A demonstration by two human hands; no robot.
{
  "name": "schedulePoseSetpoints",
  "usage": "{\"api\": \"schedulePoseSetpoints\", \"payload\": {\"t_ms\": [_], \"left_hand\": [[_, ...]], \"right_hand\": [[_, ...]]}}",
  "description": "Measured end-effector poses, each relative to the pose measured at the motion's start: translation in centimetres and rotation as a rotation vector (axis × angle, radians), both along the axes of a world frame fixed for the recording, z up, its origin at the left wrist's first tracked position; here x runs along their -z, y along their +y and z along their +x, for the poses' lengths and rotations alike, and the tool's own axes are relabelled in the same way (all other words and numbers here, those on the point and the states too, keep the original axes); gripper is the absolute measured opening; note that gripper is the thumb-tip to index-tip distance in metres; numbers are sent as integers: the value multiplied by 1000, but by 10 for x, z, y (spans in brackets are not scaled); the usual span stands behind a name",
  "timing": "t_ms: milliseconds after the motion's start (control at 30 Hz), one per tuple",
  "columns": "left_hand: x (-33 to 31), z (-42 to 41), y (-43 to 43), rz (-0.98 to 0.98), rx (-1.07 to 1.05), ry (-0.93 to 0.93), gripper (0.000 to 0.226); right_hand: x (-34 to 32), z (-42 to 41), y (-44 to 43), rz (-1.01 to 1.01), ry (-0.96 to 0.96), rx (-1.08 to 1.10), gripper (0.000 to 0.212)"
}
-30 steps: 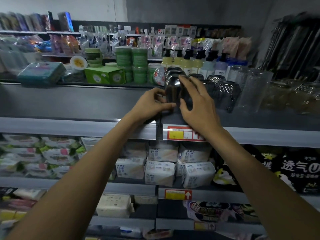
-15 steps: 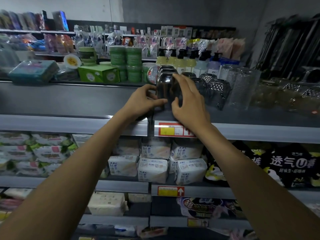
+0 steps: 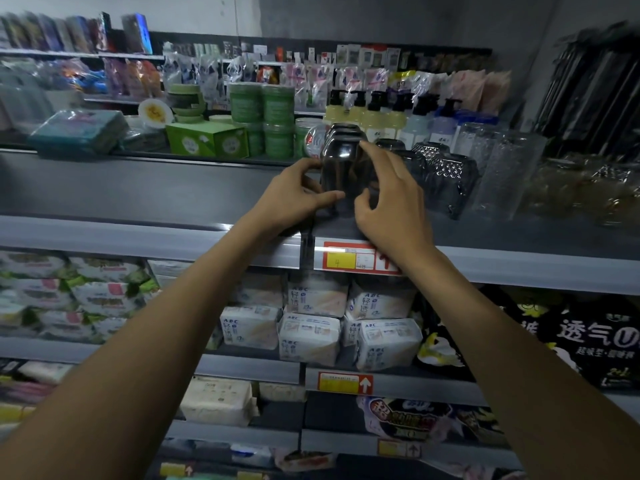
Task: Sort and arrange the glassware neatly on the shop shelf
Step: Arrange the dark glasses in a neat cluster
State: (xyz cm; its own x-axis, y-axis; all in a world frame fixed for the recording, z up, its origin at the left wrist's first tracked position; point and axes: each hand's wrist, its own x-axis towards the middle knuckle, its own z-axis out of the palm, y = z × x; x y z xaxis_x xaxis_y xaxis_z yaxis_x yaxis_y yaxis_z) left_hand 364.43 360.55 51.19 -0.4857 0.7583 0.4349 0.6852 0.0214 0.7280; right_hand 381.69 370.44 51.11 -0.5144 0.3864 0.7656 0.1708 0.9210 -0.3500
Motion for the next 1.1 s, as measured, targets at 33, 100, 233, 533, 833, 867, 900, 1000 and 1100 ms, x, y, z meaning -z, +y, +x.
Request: {"api": "schedulePoseSetpoints", "payload": {"t_ms": [33,100,233,533,833,867,900,1000,1100], "left_hand": [[0,1,0,5,5,-2,70],[0,2,-1,10,1,0,74],[2,7,-3,5,-38,53,78],[2,17,-5,-46,-194,255,84],[0,16,-4,-81,-212,262,74],[0,16,-4,-81,-210,261,73],[0,16,-3,-82,-206,262,72],[1,15,-3,-81,-206,265,71],[2,14,-2,-67,-206,261,70]], "right_hand": [[0,0,0,0,1,-1,69],[1,0,1,2,0,-4,68],[1,1,0,-13,72,-16,58],[-55,-3,3,-45,102,-33,48],[-96,-30,20,-170,-499,35,44],[-95,-32,20,-180,-502,34,38],[-95,-33,20,-197,-489,33,35],[-93,-35,17,-215,-438,17,38],[-91,-36,17,-213,-414,-8,40]]}}
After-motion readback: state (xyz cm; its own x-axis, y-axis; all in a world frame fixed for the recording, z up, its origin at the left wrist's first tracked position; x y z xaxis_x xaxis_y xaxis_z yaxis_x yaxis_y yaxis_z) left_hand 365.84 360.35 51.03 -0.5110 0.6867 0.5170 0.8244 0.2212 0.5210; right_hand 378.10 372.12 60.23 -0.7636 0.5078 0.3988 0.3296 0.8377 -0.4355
